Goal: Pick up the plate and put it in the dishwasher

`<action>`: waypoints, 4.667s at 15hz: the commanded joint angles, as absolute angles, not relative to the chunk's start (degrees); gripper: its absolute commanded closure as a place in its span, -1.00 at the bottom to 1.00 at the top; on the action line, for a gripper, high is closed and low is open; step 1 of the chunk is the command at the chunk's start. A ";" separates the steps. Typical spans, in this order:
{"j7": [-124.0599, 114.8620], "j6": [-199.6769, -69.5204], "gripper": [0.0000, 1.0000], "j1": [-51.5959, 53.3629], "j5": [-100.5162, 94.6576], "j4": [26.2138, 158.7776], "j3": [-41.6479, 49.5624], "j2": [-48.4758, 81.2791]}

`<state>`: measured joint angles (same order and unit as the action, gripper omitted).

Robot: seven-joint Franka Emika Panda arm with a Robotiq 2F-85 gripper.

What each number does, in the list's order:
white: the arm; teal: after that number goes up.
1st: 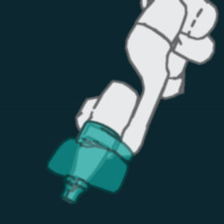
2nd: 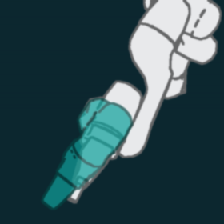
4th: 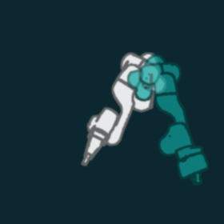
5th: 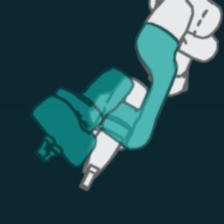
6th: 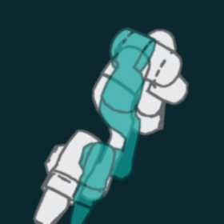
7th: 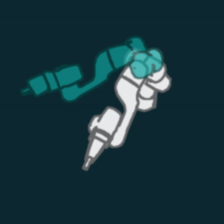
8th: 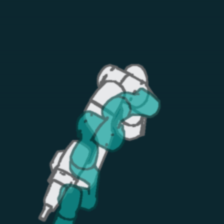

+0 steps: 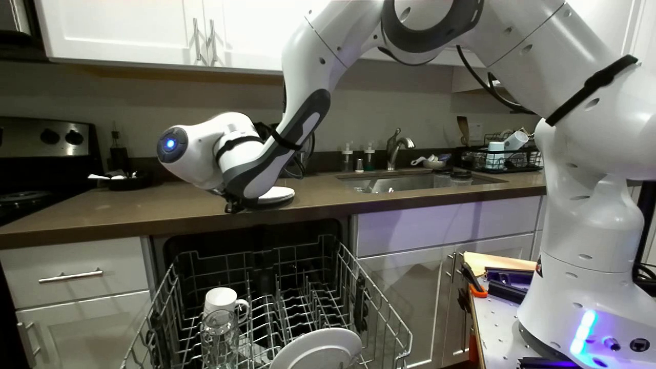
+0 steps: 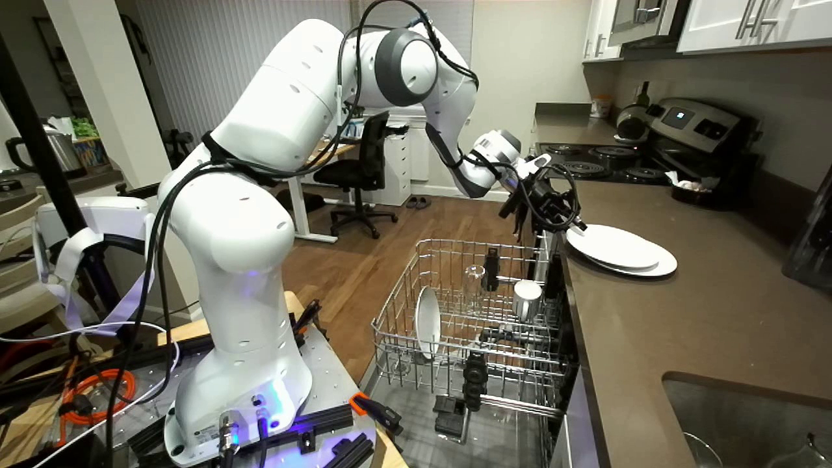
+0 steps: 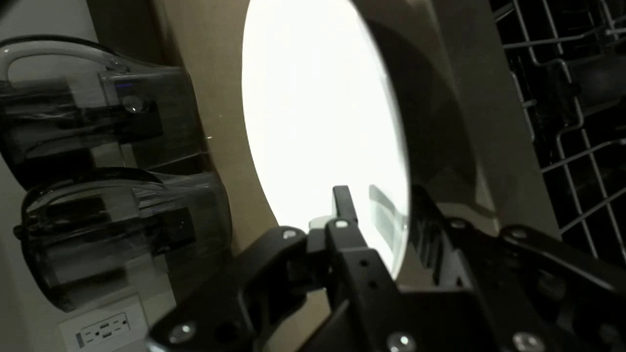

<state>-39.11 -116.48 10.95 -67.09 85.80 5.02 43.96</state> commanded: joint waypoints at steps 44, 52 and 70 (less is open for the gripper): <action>-51.39 -102.11 0.88 14.40 -67.46 129.09 -11.18 7.32; -43.61 -111.45 0.88 13.05 -58.81 133.69 -11.58 1.01; -22.20 -131.21 0.88 8.98 -40.52 135.85 -7.35 5.71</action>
